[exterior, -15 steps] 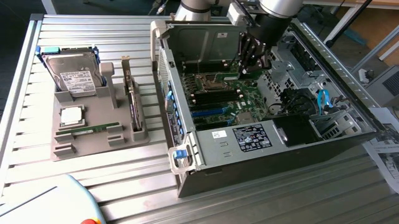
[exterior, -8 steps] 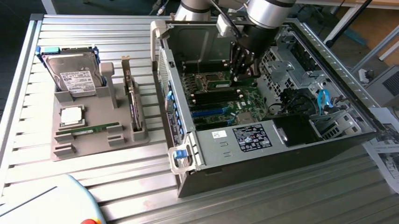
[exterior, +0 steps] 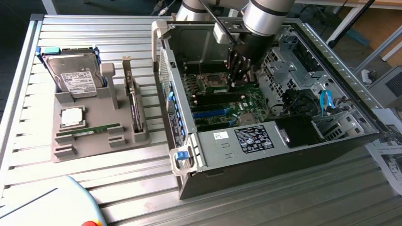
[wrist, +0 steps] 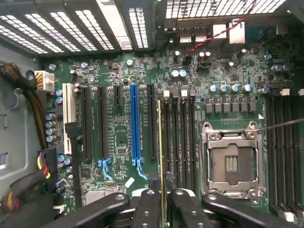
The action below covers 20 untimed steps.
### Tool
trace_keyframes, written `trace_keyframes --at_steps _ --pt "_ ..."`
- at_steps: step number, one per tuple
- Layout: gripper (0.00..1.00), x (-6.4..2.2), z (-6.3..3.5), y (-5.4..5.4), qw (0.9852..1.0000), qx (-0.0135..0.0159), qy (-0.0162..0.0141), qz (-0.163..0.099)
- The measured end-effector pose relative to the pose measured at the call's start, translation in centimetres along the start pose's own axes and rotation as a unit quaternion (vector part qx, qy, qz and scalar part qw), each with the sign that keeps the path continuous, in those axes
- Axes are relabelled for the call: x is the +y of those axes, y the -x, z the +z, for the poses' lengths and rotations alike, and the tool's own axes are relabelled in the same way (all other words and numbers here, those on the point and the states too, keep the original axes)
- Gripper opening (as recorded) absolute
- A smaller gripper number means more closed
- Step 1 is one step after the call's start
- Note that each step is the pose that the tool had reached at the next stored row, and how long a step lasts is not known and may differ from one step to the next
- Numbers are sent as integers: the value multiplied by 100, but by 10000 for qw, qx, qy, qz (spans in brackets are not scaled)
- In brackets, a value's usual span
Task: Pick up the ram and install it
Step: 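Insert the ram into the slot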
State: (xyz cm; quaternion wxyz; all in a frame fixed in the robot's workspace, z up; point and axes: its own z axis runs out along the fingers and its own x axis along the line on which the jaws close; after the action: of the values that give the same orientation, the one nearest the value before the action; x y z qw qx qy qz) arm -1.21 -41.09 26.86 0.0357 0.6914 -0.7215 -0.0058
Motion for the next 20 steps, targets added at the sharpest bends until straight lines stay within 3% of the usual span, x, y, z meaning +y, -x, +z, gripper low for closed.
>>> trace_keyframes --at_steps 9,14,20 --pt "15 25 222 38 10000 19 2 54" --pt "15 39 290 109 10000 17 2 54" --pt "15 45 328 111 10000 18 2 54"
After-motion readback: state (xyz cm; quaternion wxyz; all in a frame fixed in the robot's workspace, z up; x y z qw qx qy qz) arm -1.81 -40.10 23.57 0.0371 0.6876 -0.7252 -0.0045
